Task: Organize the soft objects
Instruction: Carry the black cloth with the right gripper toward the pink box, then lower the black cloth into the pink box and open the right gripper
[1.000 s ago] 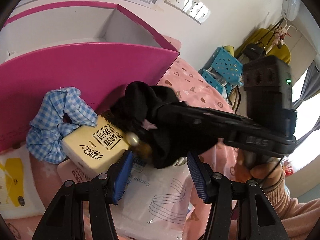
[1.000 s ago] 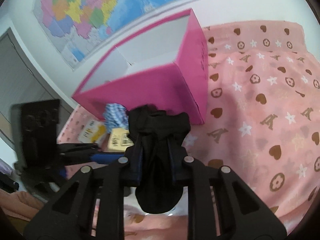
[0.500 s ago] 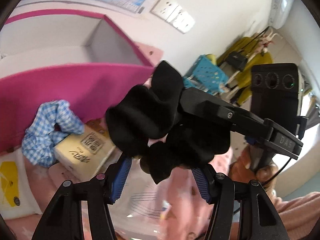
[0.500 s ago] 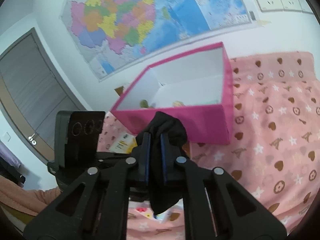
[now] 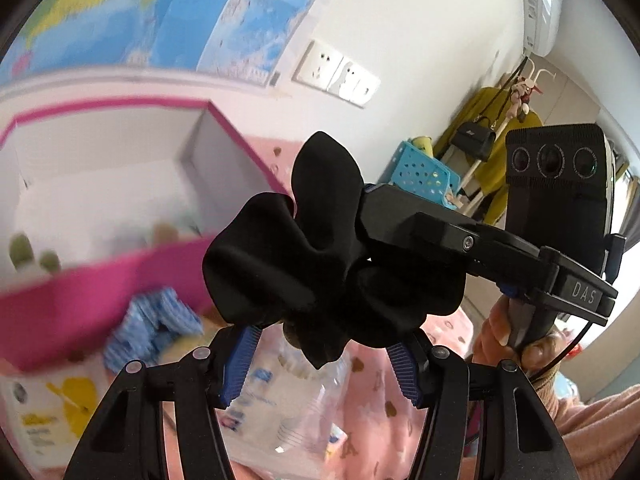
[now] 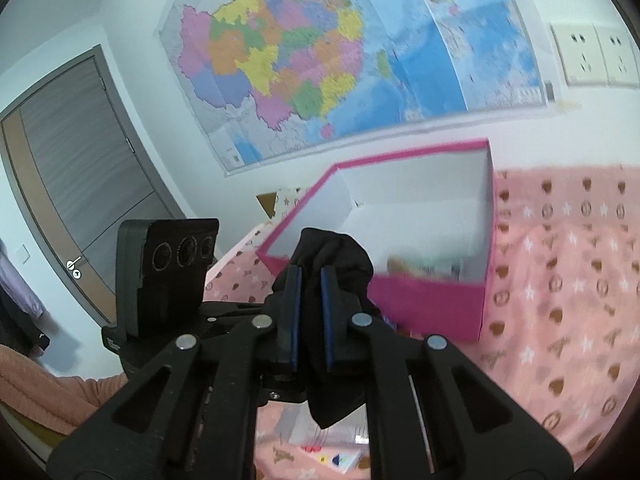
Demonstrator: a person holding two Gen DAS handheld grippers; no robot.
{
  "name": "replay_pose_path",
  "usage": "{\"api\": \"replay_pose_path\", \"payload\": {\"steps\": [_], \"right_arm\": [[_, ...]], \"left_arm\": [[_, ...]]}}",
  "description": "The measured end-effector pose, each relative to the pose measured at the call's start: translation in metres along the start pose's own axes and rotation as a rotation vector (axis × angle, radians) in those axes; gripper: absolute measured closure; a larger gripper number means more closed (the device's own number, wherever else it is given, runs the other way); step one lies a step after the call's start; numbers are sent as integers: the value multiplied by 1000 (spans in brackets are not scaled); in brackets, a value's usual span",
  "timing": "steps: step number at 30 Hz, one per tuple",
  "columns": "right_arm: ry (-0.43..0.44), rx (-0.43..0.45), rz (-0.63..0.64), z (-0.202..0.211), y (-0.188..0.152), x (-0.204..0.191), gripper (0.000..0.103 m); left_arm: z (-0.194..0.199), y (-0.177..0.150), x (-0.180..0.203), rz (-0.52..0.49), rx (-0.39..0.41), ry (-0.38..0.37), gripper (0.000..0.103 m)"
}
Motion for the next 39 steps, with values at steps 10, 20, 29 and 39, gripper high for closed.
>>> {"api": "replay_pose_path", "payload": {"steps": [10, 20, 29, 39], "right_arm": [[-36, 36, -22, -32, 56, 45, 92], [-207, -80, -29, -89, 62, 104, 73], [-259, -115, -19, -87, 43, 109, 60], [-107, -86, 18, -40, 6, 55, 57]], "left_arm": [[-6, 73, -8, -78, 37, 151, 42], [-53, 109, -72, 14, -77, 293, 42], [-57, 106, -109, 106, -86, 350, 42], [22, 82, -91, 56, 94, 335, 41]]}}
Point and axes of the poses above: each gripper's, at about its wrist camera, not at the fingertips, and z roughly against the way its jaws point, x to its right, y to its top, the point moved 6 cm from there along -z, roughly the way its jaws point, and after that the axes turned 8 degrees about z, right-handed, at the moved point
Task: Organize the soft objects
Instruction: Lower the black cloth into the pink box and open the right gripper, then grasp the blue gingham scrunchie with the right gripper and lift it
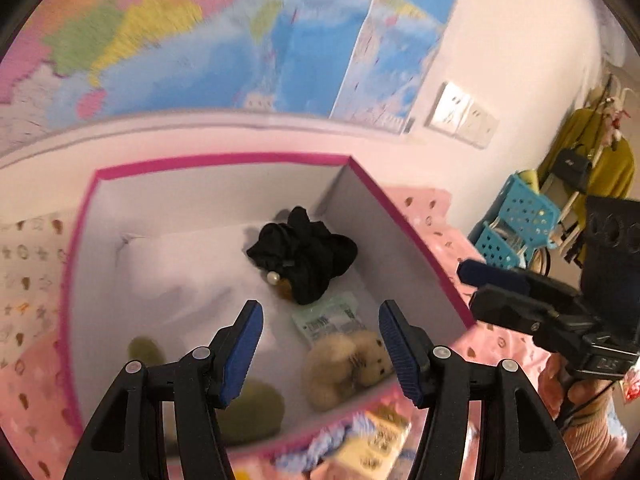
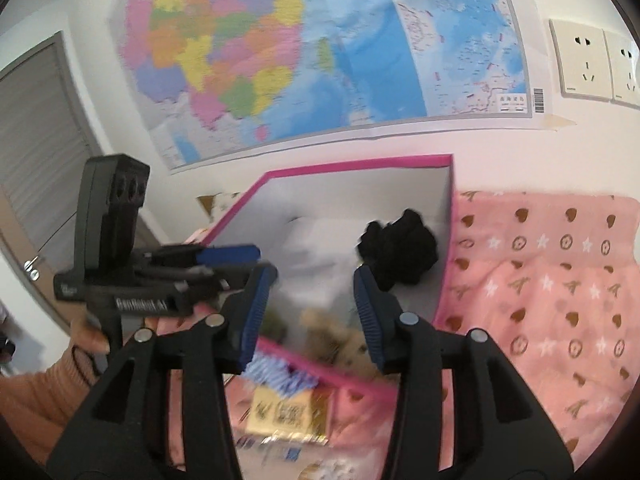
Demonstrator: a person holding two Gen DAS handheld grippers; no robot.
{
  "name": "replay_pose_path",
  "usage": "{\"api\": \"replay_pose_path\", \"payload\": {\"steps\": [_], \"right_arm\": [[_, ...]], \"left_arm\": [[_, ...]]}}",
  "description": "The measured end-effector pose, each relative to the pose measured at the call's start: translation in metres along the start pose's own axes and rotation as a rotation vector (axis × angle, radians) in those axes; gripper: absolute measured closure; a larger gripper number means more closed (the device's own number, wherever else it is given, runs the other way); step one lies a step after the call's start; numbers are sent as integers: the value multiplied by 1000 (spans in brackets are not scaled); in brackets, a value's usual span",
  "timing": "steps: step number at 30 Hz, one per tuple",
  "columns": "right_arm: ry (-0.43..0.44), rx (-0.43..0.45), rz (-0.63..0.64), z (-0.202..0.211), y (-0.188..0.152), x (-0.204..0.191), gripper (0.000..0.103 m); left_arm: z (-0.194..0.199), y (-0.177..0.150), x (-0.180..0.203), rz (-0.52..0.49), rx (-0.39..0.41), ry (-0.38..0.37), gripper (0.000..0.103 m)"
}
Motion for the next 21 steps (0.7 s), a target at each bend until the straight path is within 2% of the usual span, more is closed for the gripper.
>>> {"api": "replay_pose_path", "payload": {"steps": [4, 8, 15, 21], "right_arm": [[38, -25, 40, 1, -14, -22, 57], [50, -83, 71, -13, -35, -40, 57], [17, -180, 69, -43, -69, -45, 57], [-3, -224, 31, -56, -84, -35, 57]], "left_arm": [[34, -17, 4, -33, 66, -22, 41], [53, -39, 3, -34, 90, -31, 41], [39, -80, -14, 3, 7, 6, 41], [15, -102, -29, 53, -65, 14, 41]]}}
Point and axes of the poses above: each gripper's, at about its wrist camera, not at the fingertips, and z roughly against the way its jaws point, x to its right, y to its top, the point moved 6 cm from there along -z, roughly the way its jaws point, and after that the axes turned 8 degrees about z, right-handed, at the moved point
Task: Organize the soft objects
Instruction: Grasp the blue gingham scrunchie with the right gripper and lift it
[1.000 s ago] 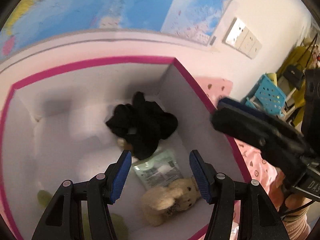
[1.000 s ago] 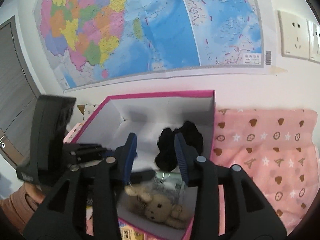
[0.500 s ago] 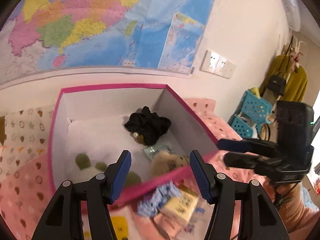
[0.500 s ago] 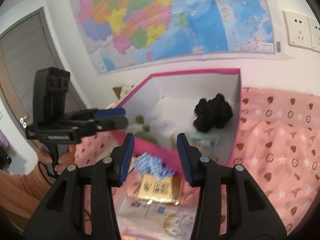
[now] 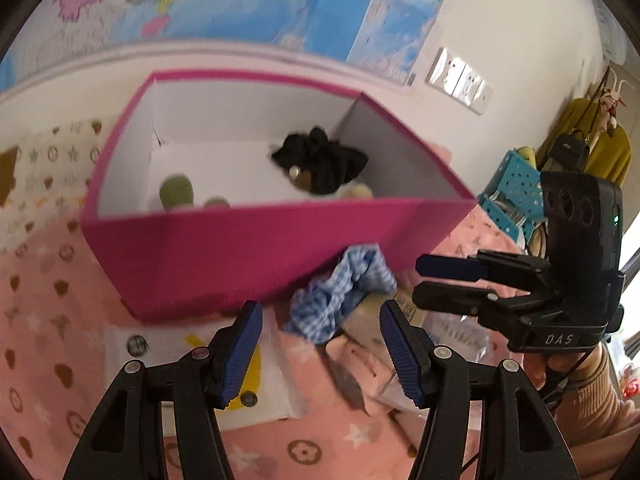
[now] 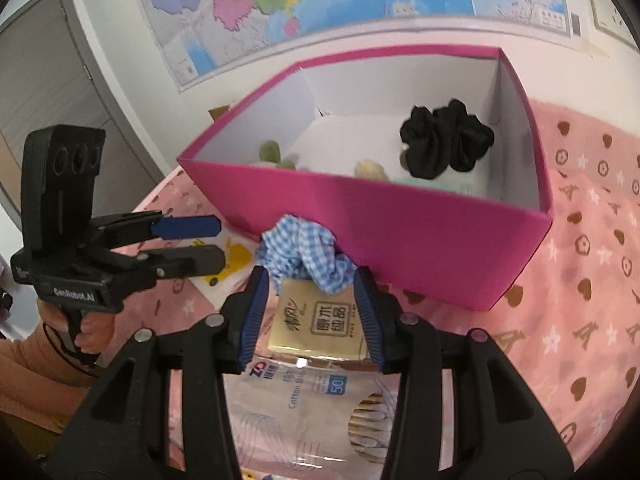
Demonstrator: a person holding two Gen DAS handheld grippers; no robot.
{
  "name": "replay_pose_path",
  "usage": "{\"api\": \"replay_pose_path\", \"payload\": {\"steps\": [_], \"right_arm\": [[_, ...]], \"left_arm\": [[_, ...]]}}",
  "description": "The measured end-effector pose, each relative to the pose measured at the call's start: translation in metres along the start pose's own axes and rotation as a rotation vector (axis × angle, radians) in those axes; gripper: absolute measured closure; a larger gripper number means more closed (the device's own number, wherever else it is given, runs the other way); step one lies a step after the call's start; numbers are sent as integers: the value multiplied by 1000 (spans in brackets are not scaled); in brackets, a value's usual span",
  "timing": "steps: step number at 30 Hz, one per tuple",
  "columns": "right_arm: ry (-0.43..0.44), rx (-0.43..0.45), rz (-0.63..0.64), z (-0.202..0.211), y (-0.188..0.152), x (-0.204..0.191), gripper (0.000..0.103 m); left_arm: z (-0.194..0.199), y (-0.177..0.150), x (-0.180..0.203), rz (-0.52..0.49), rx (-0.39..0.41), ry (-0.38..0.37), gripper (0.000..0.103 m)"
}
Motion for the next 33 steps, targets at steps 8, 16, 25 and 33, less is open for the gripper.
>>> {"api": "replay_pose_path", "payload": {"steps": [8, 16, 25, 33], "right_arm": [[-24, -37, 30, -16, 1, -3, 57], [-43, -50, 35, -29, 6, 2, 57], [-37, -21, 65, -25, 10, -5, 90], [-16, 30, 88, -3, 18, -17, 91]], "left_arm": [[-26, -8, -5, 30, -55, -9, 41], [-43, -7, -5, 47, -92, -13, 48], [-41, -4, -2, 44, -87, -41, 71], [-28, -3, 11, 8, -59, -74, 73]]}}
Point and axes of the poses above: each gripper's, at about its wrist camera, not at the fingertips, and z roughly against the way its jaws point, x to its right, y to its top, the point moved 6 cm from there along -z, roughly the way its jaws point, and after that the axes turned 8 degrees about z, right-handed, at the moved point
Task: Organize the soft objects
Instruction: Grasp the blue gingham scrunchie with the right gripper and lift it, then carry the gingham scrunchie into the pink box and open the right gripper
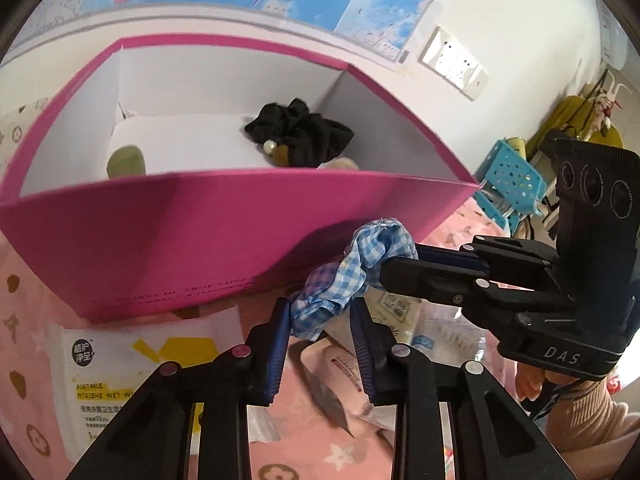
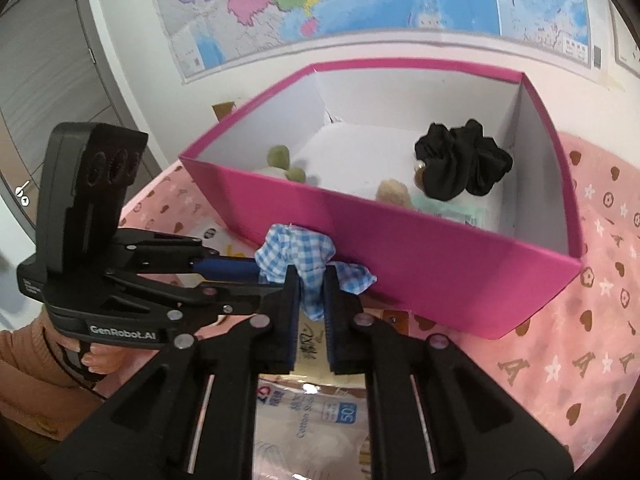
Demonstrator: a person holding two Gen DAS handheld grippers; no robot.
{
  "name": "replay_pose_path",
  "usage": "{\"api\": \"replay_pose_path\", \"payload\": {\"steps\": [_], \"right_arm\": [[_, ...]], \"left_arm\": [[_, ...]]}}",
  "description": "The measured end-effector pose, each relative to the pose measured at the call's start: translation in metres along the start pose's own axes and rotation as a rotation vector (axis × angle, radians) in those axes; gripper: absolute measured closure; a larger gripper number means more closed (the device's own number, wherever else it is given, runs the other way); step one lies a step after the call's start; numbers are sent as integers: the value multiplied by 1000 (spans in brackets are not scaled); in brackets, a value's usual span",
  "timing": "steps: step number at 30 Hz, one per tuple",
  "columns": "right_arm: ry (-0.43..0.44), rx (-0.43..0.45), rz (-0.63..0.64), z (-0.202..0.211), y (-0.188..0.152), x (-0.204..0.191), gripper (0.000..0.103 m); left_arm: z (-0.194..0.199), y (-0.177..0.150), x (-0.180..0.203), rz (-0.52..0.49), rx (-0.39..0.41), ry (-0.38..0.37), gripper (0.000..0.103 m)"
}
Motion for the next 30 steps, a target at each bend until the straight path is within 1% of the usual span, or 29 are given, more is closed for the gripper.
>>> {"api": "replay_pose_path", "payload": {"steps": [5, 7, 10, 14, 17, 19, 21, 23, 26, 30], "right_arm": [[25, 36, 5, 18, 8, -8, 91], [59, 61, -1, 27, 15, -11, 91], [61, 88, 12, 38, 24, -15, 91], [75, 129, 27, 54, 42, -17, 91], [66, 157, 41, 61, 58, -14, 91], [61, 168, 44, 64, 65, -11, 91], [47, 179, 42, 66, 71, -5, 91], [41, 185, 29, 67, 75, 2, 91], [10, 184, 8, 70, 80, 16, 91], [-59, 155, -5, 70, 79, 36, 91]], "left_arm": [[17, 1, 9, -14, 28, -25, 73], [24, 1, 15, -22, 41, -33, 73], [39, 5, 25, -46, 71, -43, 73], [58, 16, 35, -76, 112, -47, 73], [72, 31, 40, -83, 141, -64, 73], [76, 40, 41, -90, 156, -59, 73], [77, 51, 43, -98, 165, -49, 73], [74, 62, 45, -94, 156, -71, 73], [61, 78, 48, -91, 137, -80, 73], [41, 90, 56, -92, 109, -84, 73]]}}
Point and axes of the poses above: each gripper's, at about its wrist camera, not at the fingertips, and z roughly against the way its jaws point, x to its right, y to its top, the point moved 6 cm from there along -z, roughly the way its jaws point, and after that the axes turned 8 degrees about z, right-handed, at the moved point
